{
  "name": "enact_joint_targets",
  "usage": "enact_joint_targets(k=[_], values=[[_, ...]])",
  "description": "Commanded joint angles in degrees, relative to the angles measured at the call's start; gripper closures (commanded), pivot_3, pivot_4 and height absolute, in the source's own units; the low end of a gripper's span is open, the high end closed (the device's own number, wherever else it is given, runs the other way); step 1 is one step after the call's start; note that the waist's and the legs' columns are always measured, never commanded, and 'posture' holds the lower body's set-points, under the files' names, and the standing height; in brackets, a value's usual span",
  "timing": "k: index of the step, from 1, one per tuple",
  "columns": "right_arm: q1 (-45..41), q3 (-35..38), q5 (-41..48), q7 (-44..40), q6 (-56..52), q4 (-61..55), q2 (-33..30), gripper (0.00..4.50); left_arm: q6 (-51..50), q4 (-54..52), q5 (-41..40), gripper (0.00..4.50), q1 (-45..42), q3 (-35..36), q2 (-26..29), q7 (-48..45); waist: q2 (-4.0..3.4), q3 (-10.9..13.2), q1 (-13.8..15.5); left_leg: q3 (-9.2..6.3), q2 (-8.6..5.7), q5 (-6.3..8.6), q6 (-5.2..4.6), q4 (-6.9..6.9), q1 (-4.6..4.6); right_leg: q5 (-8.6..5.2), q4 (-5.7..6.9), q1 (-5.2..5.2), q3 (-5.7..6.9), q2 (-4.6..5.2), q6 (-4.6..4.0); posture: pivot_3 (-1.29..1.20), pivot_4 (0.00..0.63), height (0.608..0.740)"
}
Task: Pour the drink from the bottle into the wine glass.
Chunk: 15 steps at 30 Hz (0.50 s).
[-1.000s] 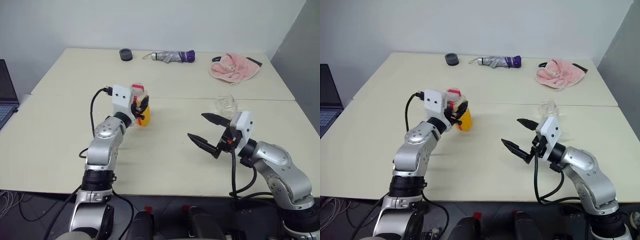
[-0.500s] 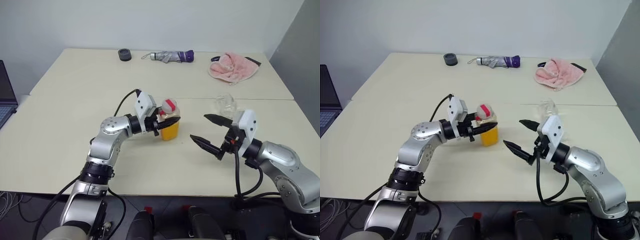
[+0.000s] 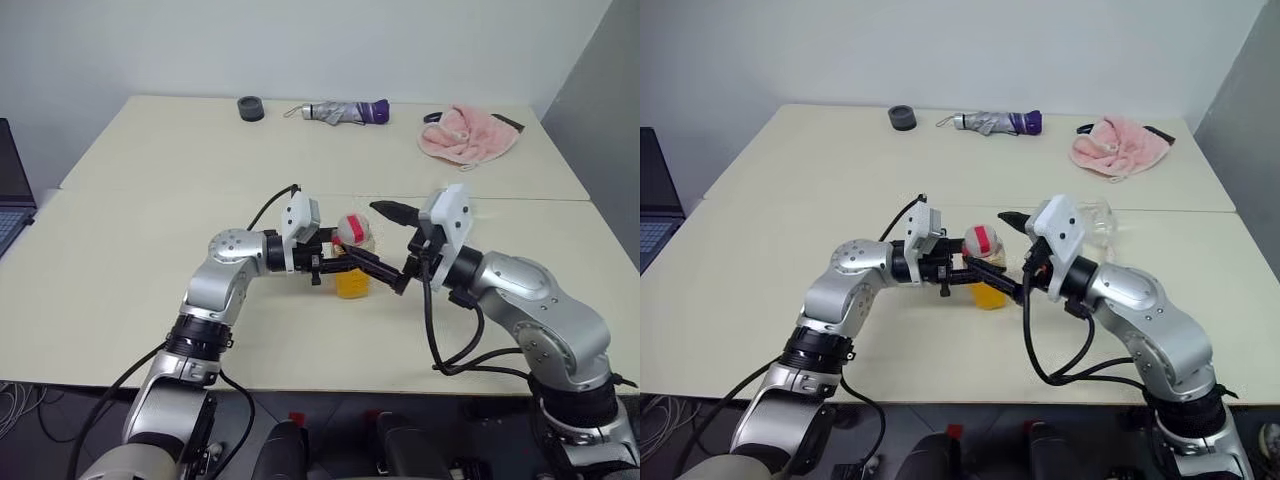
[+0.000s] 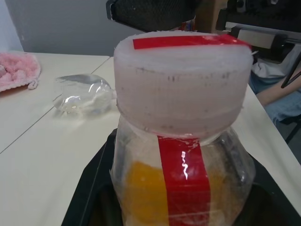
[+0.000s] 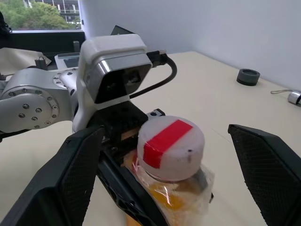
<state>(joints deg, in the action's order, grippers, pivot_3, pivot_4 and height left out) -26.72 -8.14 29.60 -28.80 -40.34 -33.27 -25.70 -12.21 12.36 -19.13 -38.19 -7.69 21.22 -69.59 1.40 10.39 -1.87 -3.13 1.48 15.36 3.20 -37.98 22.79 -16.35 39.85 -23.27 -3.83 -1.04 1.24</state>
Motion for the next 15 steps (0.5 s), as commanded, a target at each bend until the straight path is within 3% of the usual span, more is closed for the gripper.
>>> enact_joint_targets(k=[1,8,11,15], values=[[-2.7,-0.3,-0.9,0.1,0.9,0.9,1.3,0.0,2.1,-0.6,-0.1,2.6,-1.7,-0.1,-0.2,-0.8,0.0,0.0,0.0,0.0,0.0,0.0,0.0,0.0,0.0,0.0,0.0,0.0,0.0,0.0,0.0,0.0,0.15,0.74],[-4.6,-1.1,-2.4,-0.4,1.2,3.6,2.9,0.0,2.6,-0.4,0.0,2.6,-1.7,-0.2,-0.2,-0.7,0.0,0.0,0.0,-0.01,0.01,0.0,0.0,0.0,0.02,0.0,0.0,-0.02,0.01,0.0,-0.01,0.0,0.15,0.74],[-4.7,-1.9,-3.3,-1.2,1.6,4.6,2.7,0.67,2.5,-0.7,0.0,2.6,-1.5,0.0,-0.1,-0.6,-0.01,0.0,0.0,0.0,0.01,0.0,0.0,0.0,0.02,0.0,0.0,-0.02,0.01,0.0,-0.01,0.0,0.15,0.74],[-4.6,-2.3,-4.0,-2.3,1.9,5.1,2.6,2.01,2.3,-1.4,-0.2,2.6,-1.3,0.0,0.0,-0.5,-0.01,0.0,0.0,0.0,0.01,0.0,0.0,0.0,0.02,0.0,0.0,-0.02,0.01,0.01,-0.01,0.0,0.15,0.74]])
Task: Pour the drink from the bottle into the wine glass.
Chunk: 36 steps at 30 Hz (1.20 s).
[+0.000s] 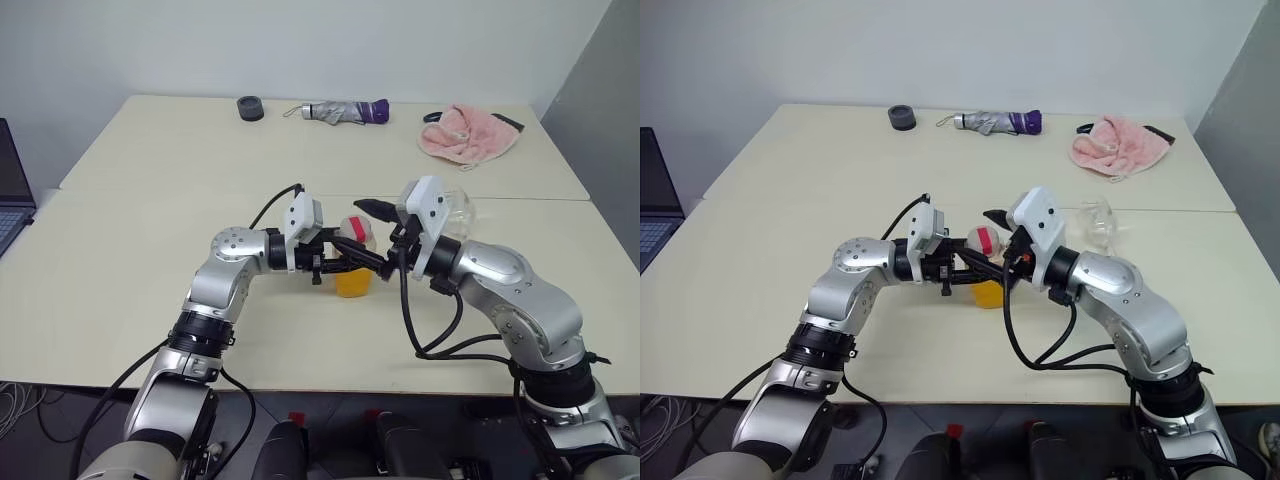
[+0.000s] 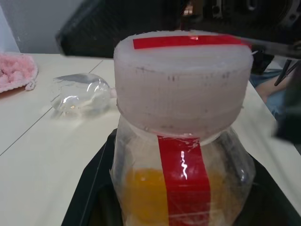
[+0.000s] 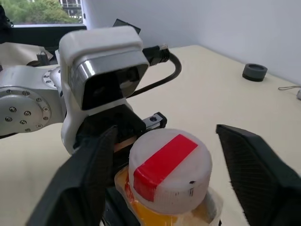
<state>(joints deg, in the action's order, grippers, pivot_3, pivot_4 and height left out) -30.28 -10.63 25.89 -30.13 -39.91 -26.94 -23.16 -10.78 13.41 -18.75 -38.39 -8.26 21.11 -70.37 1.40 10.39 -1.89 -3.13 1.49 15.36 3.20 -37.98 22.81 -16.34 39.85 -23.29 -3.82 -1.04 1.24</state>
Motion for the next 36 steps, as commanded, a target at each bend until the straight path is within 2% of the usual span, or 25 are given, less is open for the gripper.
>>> enact_joint_targets(k=[1,2,6,9,14,17,19,21,25,28,29,32,36], values=[[-0.9,0.3,0.0,-1.3,1.6,-1.2,0.3,2.38,0.8,-2.6,-0.6,2.61,-1.1,0.6,0.2,0.3,0.0,0.0,0.0,0.0,0.0,0.0,0.0,0.0,0.0,0.0,0.0,0.0,0.0,0.0,0.0,0.0,0.15,0.74],[-0.8,0.4,0.3,-1.7,1.9,-1.1,0.5,2.58,0.7,-2.8,-0.7,2.61,-1.1,0.7,0.3,0.2,0.0,0.0,0.0,0.0,0.01,0.0,0.0,0.0,0.0,0.0,0.0,0.0,0.0,0.0,0.0,0.0,0.15,0.74],[-1.1,0.6,2.0,-6.2,3.4,0.4,0.0,2.57,-0.2,-3.2,-1.3,2.61,-1.1,0.9,1.1,-0.5,0.0,0.0,0.0,0.0,0.0,0.0,0.0,0.0,0.0,0.0,0.0,0.0,0.0,0.0,0.0,0.0,0.15,0.74],[-3.3,-1.2,2.8,-17.3,6.9,5.2,-3.1,2.57,-1.2,-3.6,-2.1,2.61,-1.3,1.0,3.0,-3.1,-0.03,0.0,-0.1,0.01,-0.01,0.0,0.0,0.0,-0.01,0.0,0.0,0.0,0.0,0.0,0.0,0.0,0.15,0.74],[-12.2,-4.9,0.9,-37.2,13.5,17.5,-9.0,2.57,-2.2,-3.1,-2.5,2.62,-3.2,1.3,5.2,-6.5,-0.1,0.1,-0.1,-0.02,0.01,0.0,-0.01,0.0,-0.02,0.0,-0.01,0.0,0.09,-0.02,0.0,0.0,0.15,0.74],[-15.0,-5.2,-0.3,-40.3,15.4,22.5,-9.4,2.57,-1.5,-1.8,-2.0,2.62,-4.1,1.5,5.3,-6.8,-0.13,0.1,-0.1,-0.03,0.0,0.0,-0.01,0.0,0.0,0.0,-0.03,0.0,0.1,-0.01,-0.01,0.0,0.15,0.74],[-14.1,-3.9,1.1,-40.2,13.5,21.4,-10.0,2.57,-1.3,-1.4,-1.8,2.62,-4.2,1.8,4.8,-5.8,-0.14,0.1,0.0,-0.06,0.01,0.0,-0.01,0.0,0.02,0.0,-0.02,-0.01,0.11,0.0,-0.02,0.0,0.15,0.74],[-12.5,-1.1,2.3,-36.4,12.0,19.6,-9.4,2.57,-1.9,-1.7,-2.0,2.62,-4.1,2.2,4.2,-4.9,-0.13,0.1,0.0,-0.06,0.01,0.0,-0.02,0.0,0.05,-0.01,-0.03,-0.01,0.11,0.04,-0.03,0.0,0.15,0.74],[-7.0,5.9,3.0,-26.4,11.7,12.9,-8.2,1.25,-2.5,-2.1,-1.8,2.63,-3.3,2.0,3.6,-3.7,-0.13,0.1,0.1,-0.14,0.05,0.0,-0.02,-0.02,0.12,-0.01,-0.04,-0.03,0.12,0.15,-0.03,0.0,0.15,0.74],[1.3,12.5,8.1,-15.2,4.8,-1.8,-6.8,0.18,-2.0,-0.8,-1.5,2.63,-3.9,1.7,3.3,-3.7,-0.14,0.1,0.1,-0.12,0.04,0.0,-0.01,-0.03,0.12,-0.01,0.01,-0.05,0.09,0.17,-0.02,0.0,0.15,0.74],[4.3,13.6,10.3,-11.8,1.8,-7.2,-6.4,0.0,-1.7,0.1,-1.3,2.63,-4.4,1.7,3.0,-3.6,-0.14,0.1,0.2,-0.15,0.05,0.0,-0.01,0.0,0.13,-0.01,0.0,-0.05,0.11,0.17,-0.02,0.0,0.15,0.74],[8.9,12.5,8.9,1.9,-4.5,-16.6,-1.8,0.0,0.0,4.0,-0.3,2.63,-6.6,1.4,1.6,-3.4,-0.14,0.1,0.2,-0.18,0.03,0.0,0.0,0.02,0.14,-0.03,-0.01,-0.05,0.13,0.13,-0.04,0.0,0.15,0.74],[8.5,7.0,2.1,14.7,-8.0,-19.3,4.4,0.0,1.8,7.8,0.8,2.63,-8.3,0.8,0.0,-4.0,-0.15,0.1,-0.1,-0.07,-0.05,-0.01,0.0,-0.08,0.04,-0.03,0.07,-0.04,0.05,0.04,0.0,0.0,0.15,0.74]])
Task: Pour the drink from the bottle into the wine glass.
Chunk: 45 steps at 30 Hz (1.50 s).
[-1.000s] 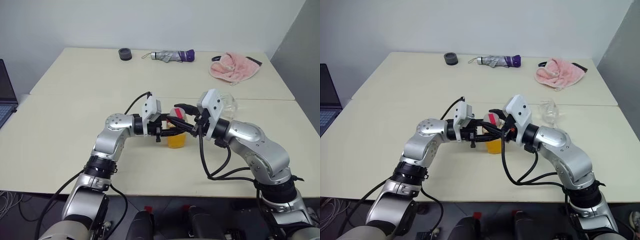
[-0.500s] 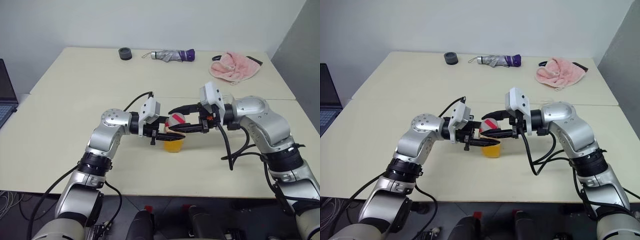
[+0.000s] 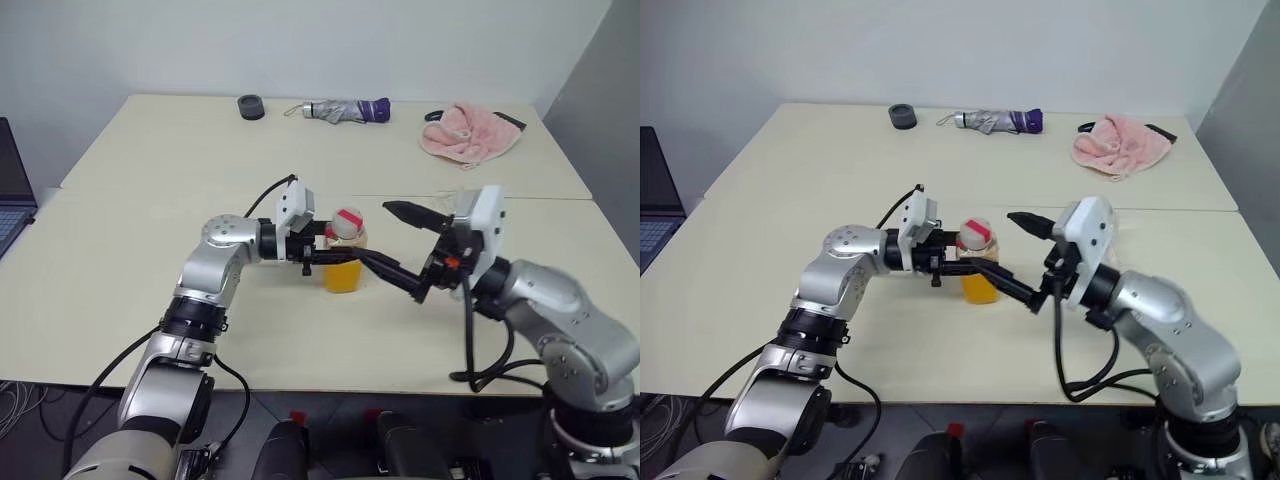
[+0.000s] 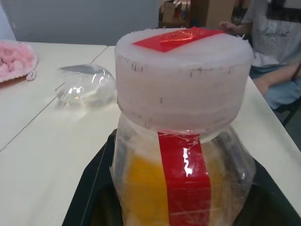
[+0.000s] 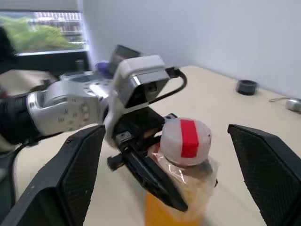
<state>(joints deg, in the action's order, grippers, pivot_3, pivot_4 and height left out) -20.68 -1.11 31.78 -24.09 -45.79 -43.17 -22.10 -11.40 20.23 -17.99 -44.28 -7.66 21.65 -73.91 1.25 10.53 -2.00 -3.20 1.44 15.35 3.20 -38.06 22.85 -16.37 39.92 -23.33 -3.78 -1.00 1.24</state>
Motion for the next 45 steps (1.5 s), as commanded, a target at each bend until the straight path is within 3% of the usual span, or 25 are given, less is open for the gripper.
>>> enact_joint_targets(k=[1,8,24,27,29,30,32,35,41,45], values=[[-1.5,-3.8,-5.2,11.2,-2.5,-3.0,5.0,0.0,2.8,1.7,0.2,2.63,-2.9,0.0,-0.9,-0.7,0.0,0.0,0.0,0.01,0.03,0.0,0.0,0.0,-0.02,-0.03,0.0,0.0,-0.02,-0.05,0.05,0.0,0.15,0.74],[-4.0,-10.9,-12.7,19.7,-4.4,-0.9,10.9,0.0,5.8,7.1,1.8,2.63,-5.5,-1.1,-3.1,-2.4,0.0,0.0,0.0,0.0,0.07,0.0,0.0,0.04,0.07,0.0,-0.02,-0.06,-0.02,-0.13,-0.03,0.0,0.15,0.74],[-5.6,-11.2,-16.0,20.6,-6.5,2.8,14.5,0.0,9.9,11.2,3.1,2.63,-7.2,-0.4,-4.7,-3.2,0.0,0.0,0.0,-0.01,0.04,0.01,-0.01,0.07,0.09,0.0,-0.04,-0.08,0.0,-0.07,-0.04,0.0,0.15,0.74],[-5.5,-11.1,-15.9,20.0,-5.4,3.4,14.8,0.6,9.9,10.8,3.1,2.63,-6.9,-0.3,-4.5,-2.9,0.0,0.0,0.0,0.0,0.04,0.01,-0.01,0.07,0.09,0.0,-0.04,-0.08,0.0,-0.07,-0.04,0.0,0.15,0.74],[-5.2,-10.9,-15.0,19.4,-5.8,3.7,15.1,1.28,9.7,10.5,3.0,2.63,-6.8,-0.2,-4.4,-2.7,0.0,0.0,0.0,-0.01,0.04,0.01,-0.01,0.07,0.09,0.0,-0.04,-0.08,0.0,-0.07,-0.04,0.0,0.15,0.74],[-5.0,-10.7,-14.4,19.0,-6.0,4.0,15.4,1.28,9.7,10.4,3.0,2.63,-6.8,-0.1,-4.4,-2.5,0.0,0.0,0.0,-0.01,0.04,0.01,-0.01,0.07,0.09,0.0,-0.04,-0.08,0.0,-0.07,-0.04,0.0,0.15,0.74],[-4.8,-10.5,-13.9,18.3,-5.8,4.6,15.6,1.7,9.6,10.2,2.8,2.63,-6.9,0.1,-4.3,-2.3,0.0,0.0,0.0,-0.01,0.04,0.01,-0.01,0.07,0.09,0.0,-0.04,-0.08,0.0,-0.07,-0.04,0.0,0.15,0.74],[-5.0,-10.1,-13.8,15.6,-3.3,6.1,14.5,2.58,9.1,9.4,2.5,2.63,-6.7,0.3,-4.1,-2.4,0.0,0.0,0.0,0.0,0.03,0.01,-0.01,0.07,0.09,0.0,-0.04,-0.08,0.0,-0.07,-0.04,0.0,0.15,0.74],[-7.7,-9.9,-12.6,-2.3,11.6,15.6,5.8,2.6,7.8,6.9,1.6,2.63,-5.8,0.8,-2.9,-2.9,0.0,0.0,-0.1,0.01,0.01,0.01,-0.02,0.07,0.08,0.0,-0.06,-0.08,0.01,-0.07,-0.03,0.0,0.15,0.74],[-14.3,-9.4,-11.3,-18.2,21.8,27.2,0.3,2.6,7.3,5.0,1.3,2.63,-5.0,1.3,-1.8,-2.4,-0.02,0.0,-0.4,0.01,0.02,0.01,-0.02,0.08,0.07,0.0,-0.04,-0.08,0.02,-0.08,-0.04,0.0,0.15,0.74]])
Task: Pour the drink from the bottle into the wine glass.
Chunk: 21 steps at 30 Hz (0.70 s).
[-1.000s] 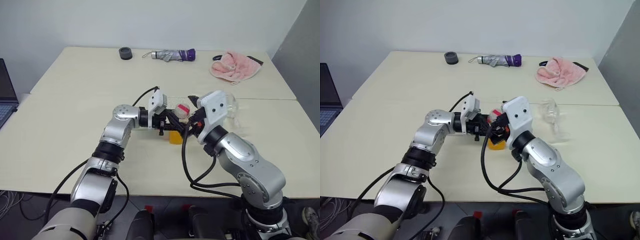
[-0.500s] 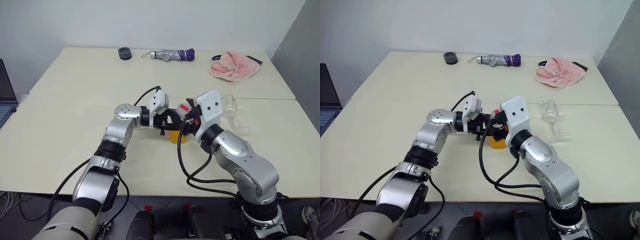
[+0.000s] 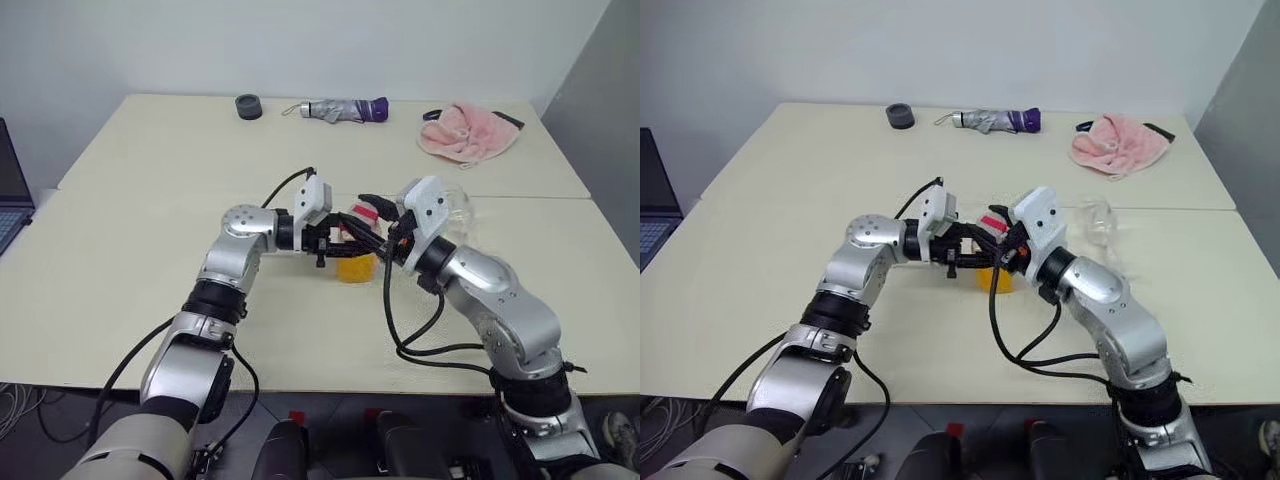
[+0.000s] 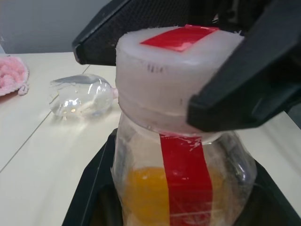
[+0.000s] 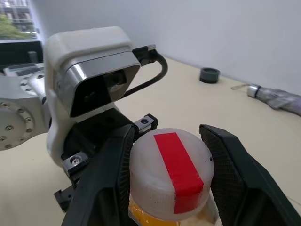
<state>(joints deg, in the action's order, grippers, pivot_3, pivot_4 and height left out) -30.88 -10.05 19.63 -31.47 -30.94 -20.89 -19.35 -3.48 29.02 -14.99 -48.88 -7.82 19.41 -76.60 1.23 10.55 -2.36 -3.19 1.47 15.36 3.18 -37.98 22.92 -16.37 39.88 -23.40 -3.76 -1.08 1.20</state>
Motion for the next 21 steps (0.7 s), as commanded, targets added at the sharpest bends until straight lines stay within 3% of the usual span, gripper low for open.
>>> enact_joint_targets(k=[1,5,10,12,19,21], values=[[-6.6,-0.9,1.5,-16.1,8.5,8.4,-4.2,2.6,-0.9,-4.5,-1.9,2.64,-0.1,1.7,0.7,0.5,-0.01,0.0,-0.1,0.0,0.0,0.0,0.0,-0.01,0.0,0.0,0.0,0.0,0.0,0.0,0.0,0.0,0.15,0.74],[-15.0,-2.4,6.1,-34.3,7.1,18.2,-9.1,2.6,-2.9,-8.1,-2.5,2.64,1.2,2.0,1.5,0.9,-0.07,0.1,-0.2,0.0,0.0,0.0,0.0,-0.01,-0.01,0.01,0.0,0.01,0.02,0.03,-0.01,0.0,0.15,0.74],[-16.5,-1.5,6.6,-36.8,4.7,20.1,-10.3,2.6,-4.4,-10.4,-2.6,2.64,2.5,2.3,1.9,1.7,-0.07,0.1,-0.2,-0.05,0.03,0.01,-0.01,0.02,0.0,0.01,0.0,0.01,0.06,0.07,-0.03,0.0,0.15,0.74],[-14.3,0.5,6.2,-33.0,4.5,17.6,-10.0,2.6,-4.7,-10.7,-2.6,2.65,2.7,2.5,1.9,2.2,-0.07,0.1,0.0,-0.06,0.04,0.0,0.0,0.01,0.02,0.01,0.0,0.01,0.06,0.14,-0.03,0.0,0.15,0.74],[1.0,8.8,8.1,-11.8,-3.7,-7.6,-7.9,0.27,-4.2,-8.9,-2.0,2.65,2.4,2.5,1.5,3.7,-0.07,0.1,0.6,-0.08,0.04,0.0,0.0,0.0,0.06,0.0,0.01,0.0,0.03,0.2,-0.02,0.0,0.15,0.74],[4.6,9.2,8.8,-4.3,-8.1,-14.6,-4.9,0.25,-3.6,-7.9,-1.5,2.65,2.0,2.3,1.3,4.1,-0.07,0.1,0.5,-0.07,0.04,0.0,0.0,0.0,0.06,0.0,0.02,-0.01,0.02,0.18,-0.01,0.0,0.15,0.74]])
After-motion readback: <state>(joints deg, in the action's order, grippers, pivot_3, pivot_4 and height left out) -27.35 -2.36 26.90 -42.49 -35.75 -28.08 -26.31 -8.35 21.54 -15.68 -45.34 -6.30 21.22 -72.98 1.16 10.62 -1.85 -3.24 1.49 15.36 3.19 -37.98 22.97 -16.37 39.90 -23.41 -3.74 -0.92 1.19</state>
